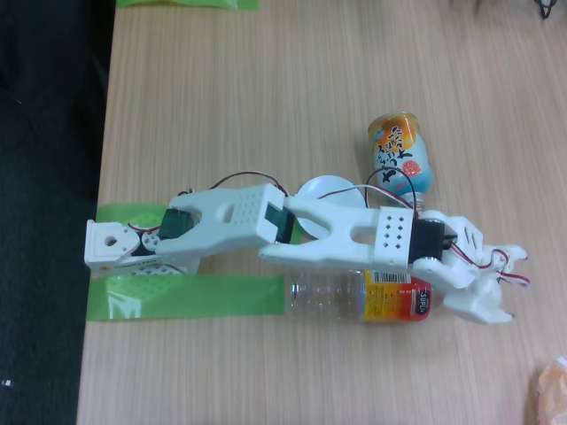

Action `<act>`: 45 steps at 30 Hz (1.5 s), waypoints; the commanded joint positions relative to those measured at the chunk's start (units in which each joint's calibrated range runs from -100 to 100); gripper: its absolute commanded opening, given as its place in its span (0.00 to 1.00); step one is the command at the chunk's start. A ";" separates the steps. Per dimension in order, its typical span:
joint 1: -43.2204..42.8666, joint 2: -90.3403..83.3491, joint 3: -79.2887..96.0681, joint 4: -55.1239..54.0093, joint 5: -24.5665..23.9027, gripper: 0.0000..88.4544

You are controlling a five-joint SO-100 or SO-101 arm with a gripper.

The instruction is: Pick up the plastic bottle and stand it up on the white place

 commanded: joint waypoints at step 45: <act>0.49 6.91 -3.73 10.74 8.02 0.38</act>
